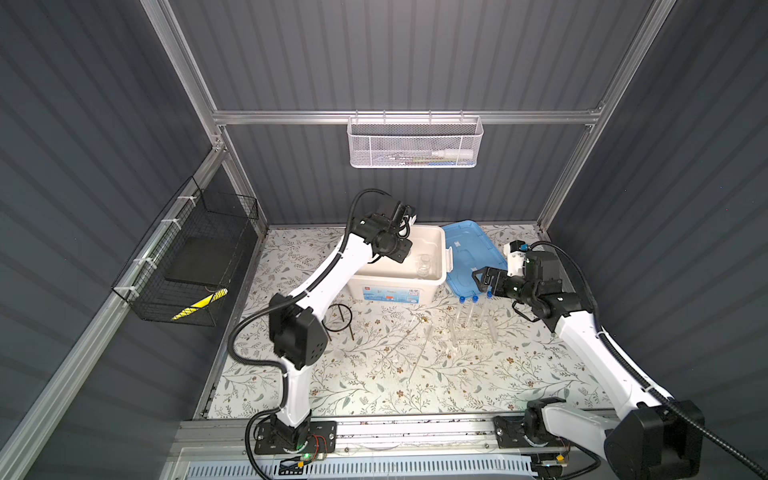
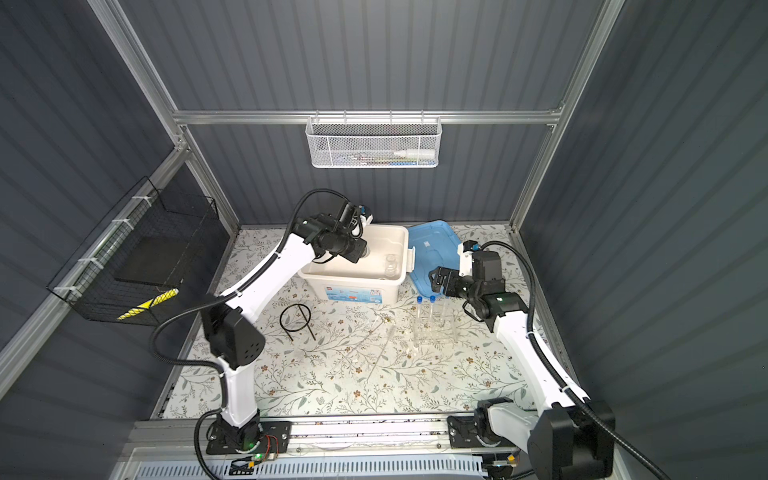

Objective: Organize the chemistry lab equipment
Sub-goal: 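Lift the white cup with the left gripper and carry it over the box, then lower the white cup into the box beside the glassware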

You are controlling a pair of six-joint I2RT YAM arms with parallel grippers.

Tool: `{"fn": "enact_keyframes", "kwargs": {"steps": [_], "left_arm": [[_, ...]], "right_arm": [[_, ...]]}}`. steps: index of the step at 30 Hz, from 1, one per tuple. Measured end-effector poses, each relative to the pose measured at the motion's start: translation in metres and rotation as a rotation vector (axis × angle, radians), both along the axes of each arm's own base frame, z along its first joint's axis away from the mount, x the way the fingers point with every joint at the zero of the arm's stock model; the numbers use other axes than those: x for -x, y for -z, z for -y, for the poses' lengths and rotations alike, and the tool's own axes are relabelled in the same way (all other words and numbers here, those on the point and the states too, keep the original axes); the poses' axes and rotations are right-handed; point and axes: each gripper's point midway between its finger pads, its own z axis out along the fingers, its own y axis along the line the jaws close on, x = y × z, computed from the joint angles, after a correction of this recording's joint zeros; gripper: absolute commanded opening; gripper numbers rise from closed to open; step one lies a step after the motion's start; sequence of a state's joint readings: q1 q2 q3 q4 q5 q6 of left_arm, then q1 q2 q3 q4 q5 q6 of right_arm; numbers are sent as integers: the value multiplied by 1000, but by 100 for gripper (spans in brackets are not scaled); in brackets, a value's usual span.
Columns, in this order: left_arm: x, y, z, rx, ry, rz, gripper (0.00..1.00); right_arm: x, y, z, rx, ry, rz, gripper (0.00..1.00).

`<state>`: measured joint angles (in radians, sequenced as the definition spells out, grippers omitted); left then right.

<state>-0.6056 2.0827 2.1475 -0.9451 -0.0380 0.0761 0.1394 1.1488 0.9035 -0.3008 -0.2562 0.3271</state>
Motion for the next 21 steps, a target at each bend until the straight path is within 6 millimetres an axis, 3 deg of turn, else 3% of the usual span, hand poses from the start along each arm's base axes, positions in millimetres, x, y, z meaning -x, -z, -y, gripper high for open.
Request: {"fn": "enact_keyframes", "kwargs": {"steps": [2, 6, 21], "left_arm": [[-5, 27, 6, -22, 12, -67, 0], [-6, 56, 14, -38, 35, -156, 0], [7, 117, 18, -89, 77, -339, 1]], "right_arm": [[0, 0, 0, 4, 0, 1, 99], [-1, 1, 2, 15, 1, 3, 99], [-6, 21, 2, 31, 3, -53, 99]]}}
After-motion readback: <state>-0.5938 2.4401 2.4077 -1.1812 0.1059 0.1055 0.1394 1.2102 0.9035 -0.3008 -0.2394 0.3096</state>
